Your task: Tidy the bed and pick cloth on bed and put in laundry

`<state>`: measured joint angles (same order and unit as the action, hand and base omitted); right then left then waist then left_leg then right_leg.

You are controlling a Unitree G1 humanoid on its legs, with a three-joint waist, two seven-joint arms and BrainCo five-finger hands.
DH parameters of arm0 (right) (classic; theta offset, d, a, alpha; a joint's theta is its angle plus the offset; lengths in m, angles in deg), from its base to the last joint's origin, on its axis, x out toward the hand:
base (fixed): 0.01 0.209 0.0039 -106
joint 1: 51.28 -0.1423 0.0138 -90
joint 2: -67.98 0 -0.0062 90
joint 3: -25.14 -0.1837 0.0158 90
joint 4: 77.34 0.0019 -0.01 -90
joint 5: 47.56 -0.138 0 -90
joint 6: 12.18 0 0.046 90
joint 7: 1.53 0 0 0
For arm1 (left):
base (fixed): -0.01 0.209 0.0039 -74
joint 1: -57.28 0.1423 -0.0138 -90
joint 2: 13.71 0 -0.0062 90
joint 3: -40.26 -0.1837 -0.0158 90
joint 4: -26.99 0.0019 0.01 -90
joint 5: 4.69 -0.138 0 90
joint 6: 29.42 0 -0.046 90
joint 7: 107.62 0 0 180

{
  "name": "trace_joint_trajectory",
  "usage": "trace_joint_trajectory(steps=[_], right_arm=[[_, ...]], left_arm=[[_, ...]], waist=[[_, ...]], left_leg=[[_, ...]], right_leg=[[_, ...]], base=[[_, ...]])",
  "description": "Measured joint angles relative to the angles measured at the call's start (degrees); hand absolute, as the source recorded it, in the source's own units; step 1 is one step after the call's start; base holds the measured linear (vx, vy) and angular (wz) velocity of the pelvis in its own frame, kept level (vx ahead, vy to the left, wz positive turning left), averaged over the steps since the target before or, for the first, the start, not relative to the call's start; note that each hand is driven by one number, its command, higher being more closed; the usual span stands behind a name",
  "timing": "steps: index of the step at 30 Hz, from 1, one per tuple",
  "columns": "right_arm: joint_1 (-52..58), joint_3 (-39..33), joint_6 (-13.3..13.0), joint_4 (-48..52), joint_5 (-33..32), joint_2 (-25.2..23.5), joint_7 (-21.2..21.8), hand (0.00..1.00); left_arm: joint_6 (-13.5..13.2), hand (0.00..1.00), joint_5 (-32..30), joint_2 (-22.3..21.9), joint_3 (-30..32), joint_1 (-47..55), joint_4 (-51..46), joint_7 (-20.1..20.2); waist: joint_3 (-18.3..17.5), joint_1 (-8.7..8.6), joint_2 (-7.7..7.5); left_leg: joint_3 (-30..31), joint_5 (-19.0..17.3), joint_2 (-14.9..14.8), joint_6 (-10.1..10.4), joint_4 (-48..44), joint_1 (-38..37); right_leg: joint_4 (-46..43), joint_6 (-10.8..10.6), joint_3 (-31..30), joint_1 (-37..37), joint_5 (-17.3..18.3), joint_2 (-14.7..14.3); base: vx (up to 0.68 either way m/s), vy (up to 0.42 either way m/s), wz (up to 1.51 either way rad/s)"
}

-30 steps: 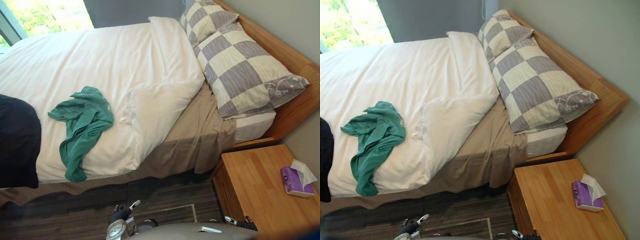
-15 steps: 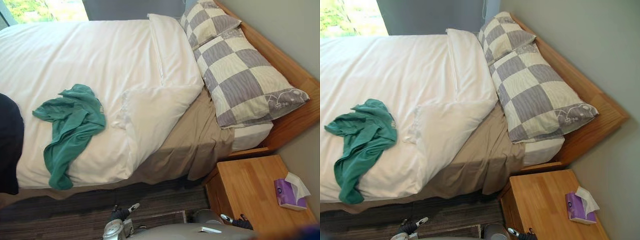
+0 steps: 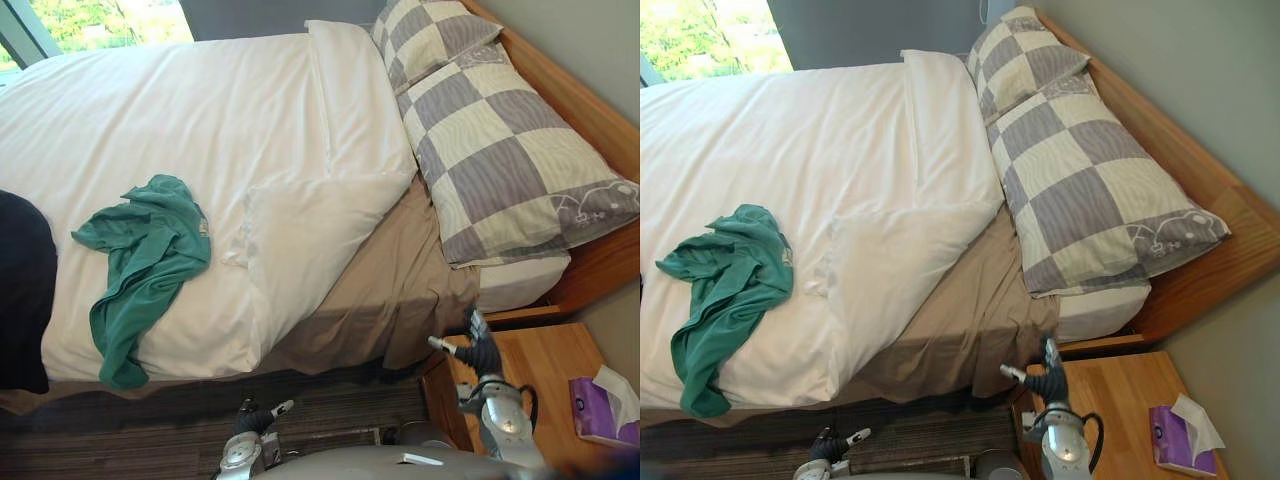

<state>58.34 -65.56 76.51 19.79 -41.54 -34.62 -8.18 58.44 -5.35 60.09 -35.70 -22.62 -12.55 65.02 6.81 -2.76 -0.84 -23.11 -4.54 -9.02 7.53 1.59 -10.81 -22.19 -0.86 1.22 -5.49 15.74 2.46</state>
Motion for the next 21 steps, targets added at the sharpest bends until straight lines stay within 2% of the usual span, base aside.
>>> trace_joint_trajectory(steps=[4, 6, 8, 11, 13, 17, 21], right_arm=[[-5.88, -0.44, -0.94, 6.58, 1.3, 2.7, -0.25, 0.0], [-12.6, 0.04, -2.02, 7.05, 2.22, 8.18, -0.57, 0.0], [-17.88, 1.91, -2.27, 6.6, 2.31, 11.55, -0.71, 0.0], [-30.48, 6.29, -2.79, 1.81, 4.45, 16.46, -0.88, 0.0], [-40.56, 8.77, -2.78, -3.56, 6.06, 19.83, -1.39, 0.0], [-49.23, 9.23, -2.7, -8.17, 6.94, 23.83, -2.91, 0.0], [-59.52, 9.53, -1.84, -14.23, 8.93, 27.81, -3.89, 0.0]], left_arm=[[-0.12, 0.0, -0.01, 2.04, -1.86, 0.19, 0.9, 0.13], [-0.57, 0.0, -0.04, 3.28, -2.97, -0.31, 2.42, 0.82], [-0.53, 0.0, -0.05, 4.25, -3.41, -0.62, 3.02, 0.79], [-0.36, 0.0, -0.05, 6.49, -4.92, -0.95, 5.65, 0.74], [-0.43, 0.0, -0.04, 7.39, -4.99, -2.14, 6.42, 0.69], [-0.56, 0.0, -0.04, 9.18, -5.3, -4.25, 6.58, 0.48], [-0.78, 0.0, -0.03, 12.36, -9.39, -6.33, 6.39, 0.72]], waist=[[-0.36, -1.0, -0.7], [-0.38, -0.99, -0.34], [-0.32, -1.03, 0.09], [0.23, -1.02, 0.85], [2.44, -0.63, 1.2], [4.29, -0.04, 1.72], [8.31, 0.34, 2.75]], left_leg=[[0.7, -0.37, 0.77, -0.55, -0.08, 1.33], [1.92, -0.21, 1.19, -0.83, -0.12, 2.72], [2.55, 0.04, 1.3, -1.2, -0.2, 3.52], [4.67, 0.44, 1.49, -1.81, -0.75, 5.21], [6.5, 0.78, 1.76, -2.29, -1.08, 6.55], [9.59, 2.28, 2.5, -3.4, -2.17, 12.52], [12.93, 3.21, 3.69, -4.37, -4.62, 15.55]], right_leg=[[0.87, -0.79, -0.31, -0.51, -0.61, 0.55], [2.27, -1.36, -0.16, -0.9, -1.65, 0.7], [3.38, -1.44, -0.12, -0.93, -2.6, 0.76], [5.11, -1.4, 0.56, -0.92, -4.02, 1.16], [5.44, -1.3, 1.45, -1.29, -4.56, 1.63], [5.5, -1.15, 5.57, -3.95, -5.0, 3.6], [3.82, -1.17, 9.07, -3.76, -4.97, 5.43]], base=[[0.0, 0.015, 0.01], [0.03, 0.021, 0.12], [0.03, 0.016, 0.08], [0.01, 0.011, 0.19], [-0.03, 0.008, 0.38], [-0.08, 0.008, 0.7], [-0.08, 0.026, 0.61]])
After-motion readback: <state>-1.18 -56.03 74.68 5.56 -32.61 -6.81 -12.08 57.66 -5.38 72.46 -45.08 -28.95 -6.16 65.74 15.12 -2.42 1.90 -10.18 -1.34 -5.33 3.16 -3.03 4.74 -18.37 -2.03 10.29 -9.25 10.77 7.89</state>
